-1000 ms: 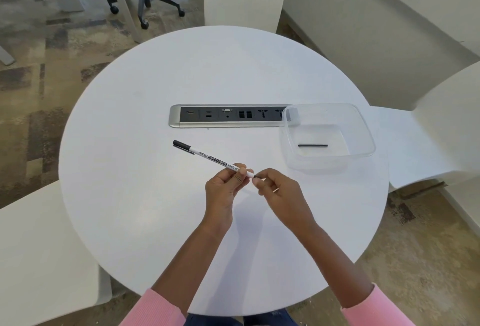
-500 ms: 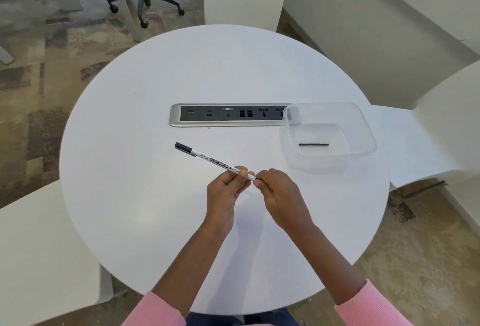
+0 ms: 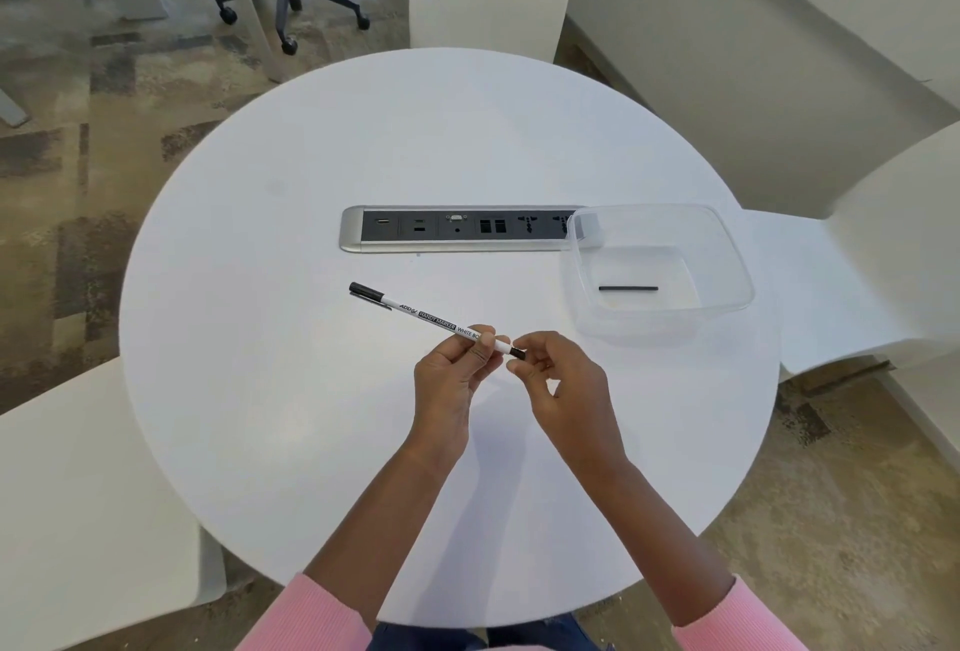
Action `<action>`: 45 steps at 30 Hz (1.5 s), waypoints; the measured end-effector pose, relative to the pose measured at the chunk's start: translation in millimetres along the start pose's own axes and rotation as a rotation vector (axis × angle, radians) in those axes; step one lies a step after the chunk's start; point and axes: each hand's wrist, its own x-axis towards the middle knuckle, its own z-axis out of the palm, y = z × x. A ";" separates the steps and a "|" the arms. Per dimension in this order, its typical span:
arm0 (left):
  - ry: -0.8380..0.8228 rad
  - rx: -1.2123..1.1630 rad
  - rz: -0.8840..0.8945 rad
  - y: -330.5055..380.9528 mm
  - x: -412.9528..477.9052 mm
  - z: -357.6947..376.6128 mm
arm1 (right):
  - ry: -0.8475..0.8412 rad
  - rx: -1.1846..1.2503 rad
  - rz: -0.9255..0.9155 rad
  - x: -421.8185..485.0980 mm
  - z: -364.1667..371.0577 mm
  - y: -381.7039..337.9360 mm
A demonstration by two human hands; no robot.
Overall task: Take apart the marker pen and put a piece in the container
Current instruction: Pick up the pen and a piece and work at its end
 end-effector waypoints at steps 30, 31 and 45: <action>0.019 -0.082 0.000 0.6 -4.8 3.5 | 0.051 -0.051 -0.025 -2.5 1.2 -3.6; 0.015 -0.095 -0.001 1.0 -5.3 3.9 | 0.074 -0.054 -0.051 -3.3 2.1 -2.5; 0.140 -0.429 -0.097 -1.0 -15.7 21.6 | 0.225 0.104 -0.011 4.8 15.2 -1.5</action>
